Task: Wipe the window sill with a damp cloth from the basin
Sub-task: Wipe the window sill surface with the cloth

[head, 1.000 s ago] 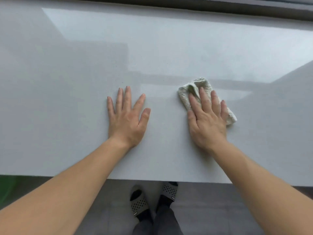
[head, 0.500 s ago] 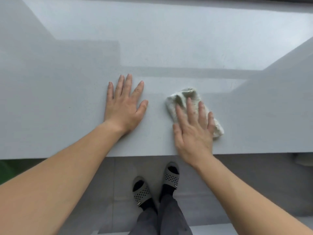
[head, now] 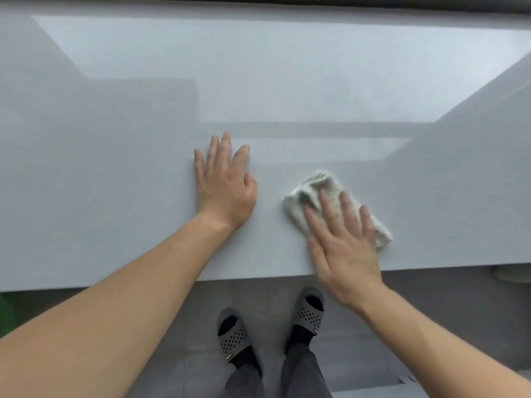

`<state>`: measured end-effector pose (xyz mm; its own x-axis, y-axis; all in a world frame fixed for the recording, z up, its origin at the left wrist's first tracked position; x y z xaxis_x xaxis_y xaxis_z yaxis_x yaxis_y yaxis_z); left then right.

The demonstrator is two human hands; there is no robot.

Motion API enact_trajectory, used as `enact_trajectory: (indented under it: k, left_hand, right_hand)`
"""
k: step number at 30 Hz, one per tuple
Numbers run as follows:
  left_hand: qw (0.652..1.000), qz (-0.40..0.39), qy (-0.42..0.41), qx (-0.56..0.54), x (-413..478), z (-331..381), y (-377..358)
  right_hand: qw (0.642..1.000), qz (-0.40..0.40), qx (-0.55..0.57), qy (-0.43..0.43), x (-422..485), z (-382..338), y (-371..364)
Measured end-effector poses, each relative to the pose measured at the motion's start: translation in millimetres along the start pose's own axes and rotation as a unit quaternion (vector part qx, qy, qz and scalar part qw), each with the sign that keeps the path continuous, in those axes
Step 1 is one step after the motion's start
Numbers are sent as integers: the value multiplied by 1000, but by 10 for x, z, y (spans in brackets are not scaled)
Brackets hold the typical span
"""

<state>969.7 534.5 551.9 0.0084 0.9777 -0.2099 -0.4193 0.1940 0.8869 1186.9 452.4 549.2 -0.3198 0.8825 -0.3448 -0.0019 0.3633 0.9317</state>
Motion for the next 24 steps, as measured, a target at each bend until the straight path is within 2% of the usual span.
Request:
enact_trajectory:
  k: [2,4,6,8,10,12,14,16,17,18,20,22,23,24]
  left_hand:
    - [1000,-10,3,-14,151,145,-36]
    - [999,-22,27,0,316,235,-86]
    - [997,-37,60,40,430,284,-161]
    - [992,-37,80,87,458,305,-217]
    - [990,-35,81,107,439,320,-239]
    - [990,-33,83,107,429,319,-239]
    - [989,-32,89,110,433,326,-238]
    - [988,-30,94,117,446,334,-240]
    - [988,-32,96,119,450,339,-243]
    - [987,-34,99,120,449,340,-246]
    - [987,-34,103,121,450,338,-242]
    - [987,-30,107,118,454,340,-225]
    - [987,-30,107,117,459,345,-223]
    - [987,-30,108,115,462,350,-223]
  right_hand:
    - [994,-20,-28,101,-119,124,11]
    - [993,-29,-46,109,84,544,114]
    - [1000,-10,-10,10,467,993,281]
    - [992,10,56,-116,801,1190,392]
    - [984,23,71,-162,946,1031,432]
    - [996,17,36,-80,891,736,376]
    - [998,-9,-19,59,744,628,324]
    - [986,-32,-46,157,889,854,426]
    - [984,-30,-52,165,1071,1047,508]
    - [989,-24,-44,139,1297,1236,611]
    - [1000,-10,15,7,1729,1521,803]
    - [995,14,57,-83,1929,1409,862]
    - [996,18,51,-72,1920,1242,838]
    - [999,13,35,-23,1859,1067,791]
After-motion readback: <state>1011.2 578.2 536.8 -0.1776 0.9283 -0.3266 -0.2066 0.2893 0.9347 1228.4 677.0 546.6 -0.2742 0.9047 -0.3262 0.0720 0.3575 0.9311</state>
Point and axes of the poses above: each hand's wrist, its own x-axis towards the middle knuckle, its own y-axis out of the back of the hand, z = x × y, the point moved 5 cm from there along x, towards the middle knuckle, and after that the axes turned 10 degrees about -z, right-handed, at the moved point
